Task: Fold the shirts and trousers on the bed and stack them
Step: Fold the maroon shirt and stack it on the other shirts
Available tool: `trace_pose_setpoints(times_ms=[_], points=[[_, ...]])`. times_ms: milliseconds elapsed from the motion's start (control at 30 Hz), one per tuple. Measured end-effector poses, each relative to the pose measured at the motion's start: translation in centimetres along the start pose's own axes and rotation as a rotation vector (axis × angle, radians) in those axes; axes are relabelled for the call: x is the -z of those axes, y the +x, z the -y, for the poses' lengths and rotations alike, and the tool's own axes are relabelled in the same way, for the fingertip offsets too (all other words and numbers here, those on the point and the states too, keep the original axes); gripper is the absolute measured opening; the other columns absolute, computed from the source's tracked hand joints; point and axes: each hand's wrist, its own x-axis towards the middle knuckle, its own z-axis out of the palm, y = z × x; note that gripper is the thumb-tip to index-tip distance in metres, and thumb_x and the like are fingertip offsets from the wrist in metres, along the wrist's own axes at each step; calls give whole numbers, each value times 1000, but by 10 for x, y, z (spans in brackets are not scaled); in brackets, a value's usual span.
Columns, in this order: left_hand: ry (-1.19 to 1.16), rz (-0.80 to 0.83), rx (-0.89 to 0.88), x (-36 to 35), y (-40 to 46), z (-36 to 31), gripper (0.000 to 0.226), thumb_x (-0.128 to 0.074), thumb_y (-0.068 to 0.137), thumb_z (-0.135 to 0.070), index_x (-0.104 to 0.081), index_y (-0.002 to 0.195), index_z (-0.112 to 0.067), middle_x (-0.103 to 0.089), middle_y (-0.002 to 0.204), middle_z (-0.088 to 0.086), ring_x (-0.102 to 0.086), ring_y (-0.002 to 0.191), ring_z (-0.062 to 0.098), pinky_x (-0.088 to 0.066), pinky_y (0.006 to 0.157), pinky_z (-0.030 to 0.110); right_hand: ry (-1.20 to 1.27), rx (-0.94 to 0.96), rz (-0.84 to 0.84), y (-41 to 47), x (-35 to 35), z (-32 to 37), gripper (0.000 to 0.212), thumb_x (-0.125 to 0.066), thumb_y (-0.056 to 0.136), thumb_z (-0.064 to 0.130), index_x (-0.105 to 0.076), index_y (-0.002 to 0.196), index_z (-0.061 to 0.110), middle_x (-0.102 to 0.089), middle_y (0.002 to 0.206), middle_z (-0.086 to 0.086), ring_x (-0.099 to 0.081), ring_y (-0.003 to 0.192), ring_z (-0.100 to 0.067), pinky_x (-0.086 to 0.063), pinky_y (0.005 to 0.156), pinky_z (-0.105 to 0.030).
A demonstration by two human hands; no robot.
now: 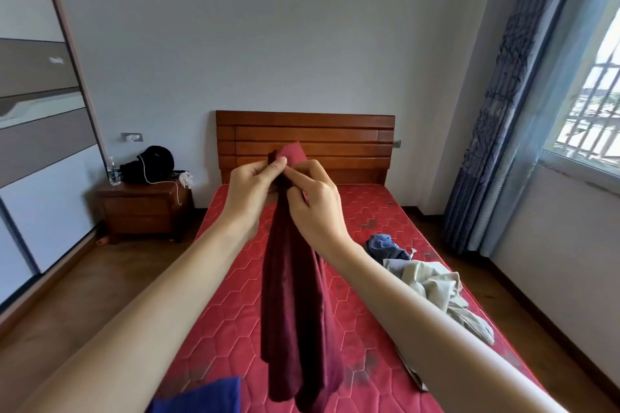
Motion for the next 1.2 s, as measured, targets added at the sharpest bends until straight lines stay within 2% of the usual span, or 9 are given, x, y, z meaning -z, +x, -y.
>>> trace_pose_setpoints(times_ms=[133,233,333,433,567,667,833,1000,1200], points=[[110,59,-66,11,3,-3,25,-58,96,-16,-76,81,-25,-75,88,1,-71,89,17,-56,71,23,-33,22,-27,1,12,-8,37,-55,88,5,-69,120,18,-54,111,-1,-50,107,-16,-46,94,-36],[191,186,-114,18,1,-8,23,-58,96,-17,-75,92,-33,-75,99,-4,-70,98,13,-55,84,25,-17,-20,-110,12,24,-14,45,-69,86,28,-58,130,26,-51,123,3,-46,118,-13,-41,101,-28],[370,244,-202,20,-1,-9,21,-58,96,-24,-71,101,-39,-73,104,-11,-67,103,7,-51,91,26,-8,-68,95,30,36,-16,58,-73,80,46,-54,133,32,-53,131,10,-43,126,-8,-37,106,-28],[464,239,-264,20,-5,-9,21,-58,95,-26,-69,104,-41,-71,105,-18,-64,104,0,-49,89,20,59,-120,346,46,46,-14,27,-77,78,40,-74,101,27,-72,96,11,-64,93,-3,-53,87,-32],[468,182,-291,20,-11,-7,18,-61,94,-23,-69,97,-39,-71,93,-19,-66,89,-2,-49,77,11,105,-144,438,57,50,-15,11,-82,75,26,-72,79,25,-69,72,7,-61,66,-5,-51,66,-28],[508,109,-332,19,-15,-1,16,-67,90,-22,-61,97,-35,-68,88,-14,-63,79,-3,-47,68,8,143,-144,420,58,50,-17,10,-81,75,19,-71,76,21,-68,71,2,-61,65,-8,-52,66,-33],[560,64,-332,20,-29,25,39,-73,81,-12,-46,98,-34,-63,85,-7,-63,74,4,-50,65,14,182,-134,341,55,55,-25,13,-80,76,15,-74,87,12,-74,83,0,-69,79,-16,-58,76,-33],[617,23,-361,11,-52,67,30,-69,79,-3,-64,97,-26,-66,86,-18,-61,81,-8,-41,74,2,212,-157,278,56,70,-37,10,-81,75,14,-73,79,18,-70,76,9,-64,72,-6,-51,70,-24],[653,23,-223,-12,-69,107,5,-71,86,-15,-73,85,-10,-66,77,-10,-61,71,4,-42,67,5,225,-161,218,47,90,-51,12,-80,74,10,-73,80,17,-70,80,2,-66,77,-12,-54,72,-29]])
